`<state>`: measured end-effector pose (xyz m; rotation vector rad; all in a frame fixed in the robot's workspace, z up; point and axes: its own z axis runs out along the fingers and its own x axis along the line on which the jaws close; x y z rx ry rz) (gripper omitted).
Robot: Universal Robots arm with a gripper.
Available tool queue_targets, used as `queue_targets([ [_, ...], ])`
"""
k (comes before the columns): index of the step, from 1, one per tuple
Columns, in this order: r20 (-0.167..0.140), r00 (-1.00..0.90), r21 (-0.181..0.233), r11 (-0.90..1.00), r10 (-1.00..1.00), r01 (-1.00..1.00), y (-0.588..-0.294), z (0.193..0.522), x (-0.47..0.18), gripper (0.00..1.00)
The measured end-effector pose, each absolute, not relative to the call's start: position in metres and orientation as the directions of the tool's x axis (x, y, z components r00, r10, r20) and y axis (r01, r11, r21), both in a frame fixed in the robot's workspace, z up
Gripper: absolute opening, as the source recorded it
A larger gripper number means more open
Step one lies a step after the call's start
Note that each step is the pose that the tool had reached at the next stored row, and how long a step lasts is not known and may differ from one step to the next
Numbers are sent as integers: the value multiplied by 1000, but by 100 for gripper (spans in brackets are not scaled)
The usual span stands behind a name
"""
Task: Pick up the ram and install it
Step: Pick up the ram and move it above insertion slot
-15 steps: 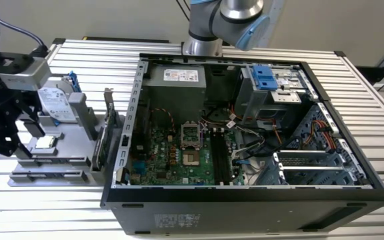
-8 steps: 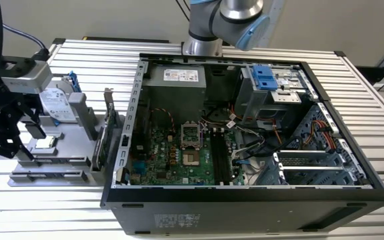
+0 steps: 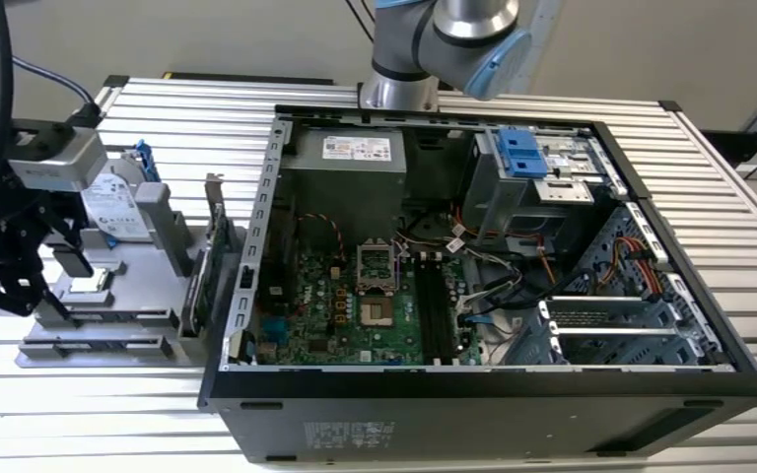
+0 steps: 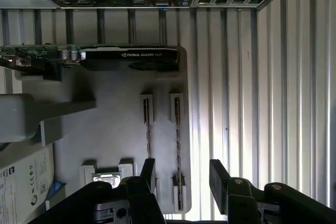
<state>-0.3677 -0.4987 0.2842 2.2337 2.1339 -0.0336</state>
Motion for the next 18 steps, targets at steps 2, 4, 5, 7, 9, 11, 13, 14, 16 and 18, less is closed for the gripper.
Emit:
queue_targets([
  [2, -52, 45, 23, -44, 998, 999, -499, 283, -368, 100],
  [4, -52, 44, 23, -43, 998, 999, -499, 282, -368, 100],
  [5, -52, 43, 23, -42, 998, 999, -499, 281, -368, 100],
  [7, -52, 43, 23, -42, 998, 999, -499, 280, -368, 100],
  [9, -52, 43, 23, -42, 998, 999, -499, 279, -368, 100],
  [11, -53, 43, 23, -42, 998, 999, -499, 278, -368, 100],
  [13, -53, 43, 23, -42, 998, 999, -499, 277, -368, 100],
  [14, -54, 43, 23, -42, 998, 999, -499, 277, -368, 100],
  [16, -55, 43, 23, -42, 998, 999, -499, 276, -368, 100],
  [18, -56, 43, 23, -42, 997, 999, -499, 275, -368, 100],
])
